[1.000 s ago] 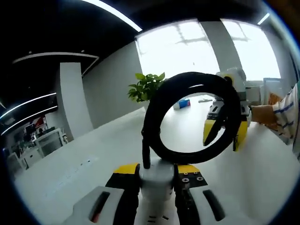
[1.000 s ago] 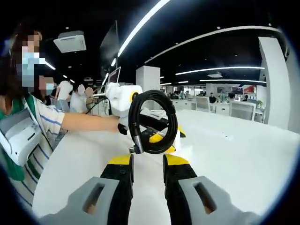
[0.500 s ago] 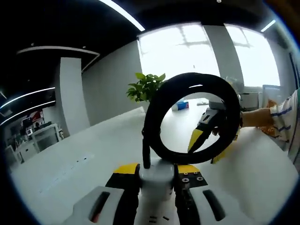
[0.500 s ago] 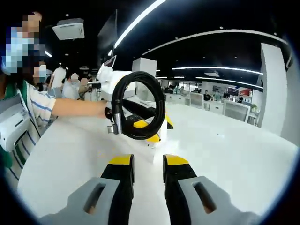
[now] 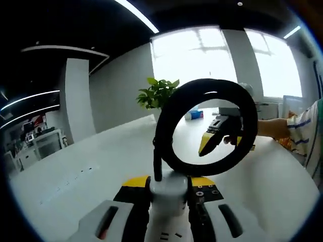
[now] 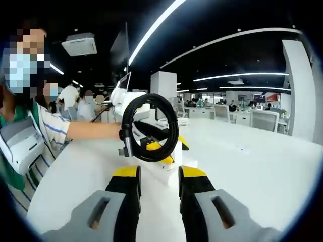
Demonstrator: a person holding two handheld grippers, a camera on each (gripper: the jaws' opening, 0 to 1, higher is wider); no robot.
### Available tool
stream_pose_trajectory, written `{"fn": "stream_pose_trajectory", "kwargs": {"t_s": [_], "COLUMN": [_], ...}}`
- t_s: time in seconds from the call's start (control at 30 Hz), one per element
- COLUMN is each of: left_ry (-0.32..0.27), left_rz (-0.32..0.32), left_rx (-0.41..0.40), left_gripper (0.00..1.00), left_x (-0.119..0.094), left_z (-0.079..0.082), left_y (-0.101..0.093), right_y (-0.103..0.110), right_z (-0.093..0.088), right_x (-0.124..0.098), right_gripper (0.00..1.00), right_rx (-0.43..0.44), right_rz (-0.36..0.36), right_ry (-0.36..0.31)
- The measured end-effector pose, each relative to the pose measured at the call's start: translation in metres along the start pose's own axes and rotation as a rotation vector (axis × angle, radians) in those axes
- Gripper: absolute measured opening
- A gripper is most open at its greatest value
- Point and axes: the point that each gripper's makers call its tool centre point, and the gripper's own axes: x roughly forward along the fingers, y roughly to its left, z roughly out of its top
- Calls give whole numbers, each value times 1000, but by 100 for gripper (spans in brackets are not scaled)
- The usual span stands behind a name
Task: Straighten the power strip on the desk, plug the charger into it
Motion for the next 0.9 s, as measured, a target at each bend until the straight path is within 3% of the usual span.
{"fn": "stream_pose_trajectory", "kwargs": {"t_s": [0.03,0.1,0.2,0.33,0.4,0.5,0.53,0.57,0.73,0.9], "left_ry": [1,2,4,7,7,6,6,6,-5,6], "left_rz": [-1,2,8,12,14,17,21,20,23,34], "left_rx": [-1,-2,-2,3,3,7,7,4,-14,45], "left_gripper": [28,28,28,28,28,28,28,28,28,28], "left_x": [0,-1,-1,-1,-1,-1,0,-1,0,1], "left_z": [0,0,0,0,0,0,0,0,-1,-1], "left_y": [0,0,-1,-1,-2,-2,-1,-1,1,-2], "right_y": [1,9,20,27,31,16,22,22,17,21], "right_z": [14,33,53,57,63,62,66,63,65,64], "right_x": [-5,-9,2,27,42,55,64,68,72,62], "right_gripper": [27,27,31,44,43,42,42,42,41,38], "right_rx": [27,19,-16,-40,-63,-117,-110,-84,-65,-74], "right_rz": [5,17,-17,-82,-95,-197,-165,-172,-218,-234], "right_ry": [-55,-95,-68,28,36,117,105,137,216,231]}}
